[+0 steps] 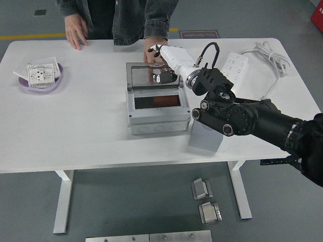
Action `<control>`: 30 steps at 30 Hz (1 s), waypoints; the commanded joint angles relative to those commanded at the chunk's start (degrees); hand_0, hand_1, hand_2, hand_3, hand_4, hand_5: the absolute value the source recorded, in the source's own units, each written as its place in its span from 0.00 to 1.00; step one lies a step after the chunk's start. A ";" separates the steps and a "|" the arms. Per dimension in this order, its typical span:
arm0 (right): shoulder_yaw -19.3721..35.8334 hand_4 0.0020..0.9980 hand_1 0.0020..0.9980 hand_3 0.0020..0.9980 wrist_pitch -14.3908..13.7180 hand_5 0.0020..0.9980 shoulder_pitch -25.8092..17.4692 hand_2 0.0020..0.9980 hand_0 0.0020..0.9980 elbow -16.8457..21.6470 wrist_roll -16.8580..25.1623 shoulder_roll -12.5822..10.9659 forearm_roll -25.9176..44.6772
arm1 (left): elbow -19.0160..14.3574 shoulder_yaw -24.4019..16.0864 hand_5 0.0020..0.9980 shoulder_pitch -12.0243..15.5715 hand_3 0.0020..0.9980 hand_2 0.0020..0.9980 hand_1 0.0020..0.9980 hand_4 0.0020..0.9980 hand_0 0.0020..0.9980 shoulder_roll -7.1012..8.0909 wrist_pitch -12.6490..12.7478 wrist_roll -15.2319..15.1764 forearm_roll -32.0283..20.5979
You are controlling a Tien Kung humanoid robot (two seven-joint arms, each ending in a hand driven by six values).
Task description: Pick up the cylinder from the cube,place it in the box,flap close box
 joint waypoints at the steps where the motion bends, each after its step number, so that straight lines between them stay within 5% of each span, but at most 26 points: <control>1: -0.06 0.75 0.74 0.83 0.04 0.11 -0.17 0.76 0.80 0.30 -0.04 -0.21 -0.23 | 0.01 0.02 0.42 0.05 0.85 0.72 0.76 0.72 0.75 -0.02 0.00 0.01 -0.02; 30: 7.03 0.75 0.73 0.84 1.34 0.17 -11.34 0.77 0.80 26.36 -5.12 -12.50 -18.26 | 0.17 -1.37 0.42 0.80 0.84 0.72 0.76 0.72 0.75 -0.25 0.04 -0.05 0.31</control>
